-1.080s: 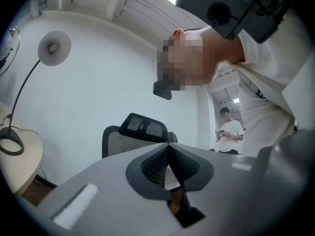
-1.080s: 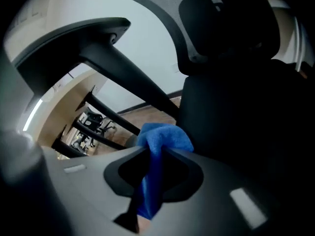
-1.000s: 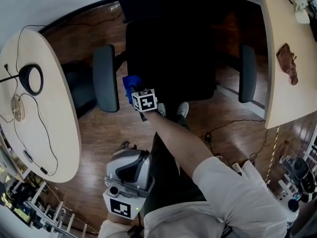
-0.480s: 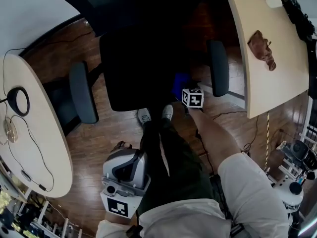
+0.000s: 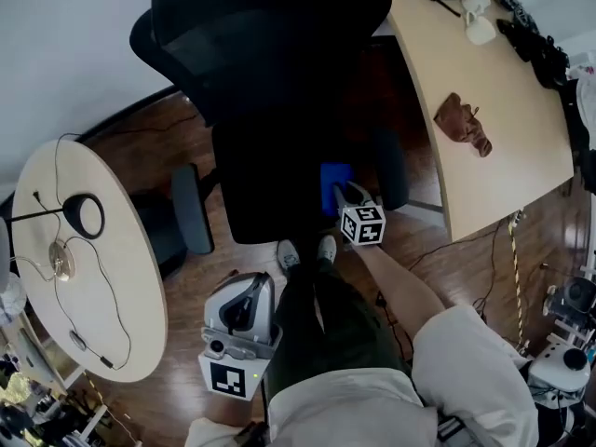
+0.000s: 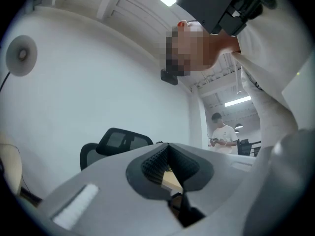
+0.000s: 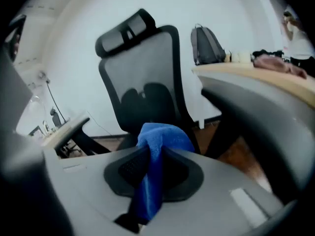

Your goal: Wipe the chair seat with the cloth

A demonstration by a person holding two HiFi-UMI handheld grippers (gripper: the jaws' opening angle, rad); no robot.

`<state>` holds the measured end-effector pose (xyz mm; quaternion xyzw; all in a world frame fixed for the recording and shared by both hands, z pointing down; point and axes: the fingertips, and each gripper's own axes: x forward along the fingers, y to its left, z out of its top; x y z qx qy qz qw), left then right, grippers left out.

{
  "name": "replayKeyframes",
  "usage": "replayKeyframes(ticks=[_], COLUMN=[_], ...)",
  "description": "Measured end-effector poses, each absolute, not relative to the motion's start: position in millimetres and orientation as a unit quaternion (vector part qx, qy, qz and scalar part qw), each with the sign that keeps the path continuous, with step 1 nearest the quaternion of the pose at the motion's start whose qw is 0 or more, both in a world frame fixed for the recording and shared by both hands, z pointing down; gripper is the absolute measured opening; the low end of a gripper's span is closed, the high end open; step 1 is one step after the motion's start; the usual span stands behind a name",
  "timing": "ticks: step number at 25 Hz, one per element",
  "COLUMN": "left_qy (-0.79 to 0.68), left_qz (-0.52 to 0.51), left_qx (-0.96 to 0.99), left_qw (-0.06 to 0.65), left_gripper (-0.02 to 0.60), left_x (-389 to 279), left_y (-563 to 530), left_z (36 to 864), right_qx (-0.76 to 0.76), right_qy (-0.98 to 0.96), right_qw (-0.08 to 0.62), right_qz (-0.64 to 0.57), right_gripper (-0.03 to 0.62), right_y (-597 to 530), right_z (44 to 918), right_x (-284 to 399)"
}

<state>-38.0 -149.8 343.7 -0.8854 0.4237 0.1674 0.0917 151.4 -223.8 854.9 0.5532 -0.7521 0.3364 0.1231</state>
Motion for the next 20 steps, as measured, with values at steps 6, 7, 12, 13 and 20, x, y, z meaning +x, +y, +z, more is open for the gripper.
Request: replayKeyframes(ticks=[6, 7, 12, 13, 20], left_qy=[0.416, 0.420, 0.447, 0.440, 0.385], left_qz=[0.147, 0.146, 0.152, 0.149, 0.151], left_qx=[-0.873, -0.871, -0.859, -0.859, -0.866], left_qw=[0.209, 0.210, 0.200, 0.215, 0.280], left_gripper=[0.114, 0.114, 0.110, 0.109, 0.110], left_x=[13.6, 18.6, 47.3, 57.4, 97.1], left_y=[-90.2, -77.8, -12.0, 0.9, 52.3], left_z=[221.6, 196.6, 106.4, 90.7, 34.2], right_qx=[0.484, 0.470, 0.404, 0.401, 0.404], right_qy=[-0.866, -0.871, -0.890, -0.886, -0.857], right_qw=[-0.101, -0.142, -0.137, -0.141, -0.197], right_qz=[0.080, 0.020, -0.159, -0.185, -0.252], right_gripper=[0.064, 0.066, 0.066, 0.067, 0.069], right_y=[-200.1, -168.7, 1.5, 24.6, 97.2], right_z=[433.7, 357.9, 153.3, 127.2, 46.1], right_x=[141.9, 146.4, 171.1, 180.7, 217.6])
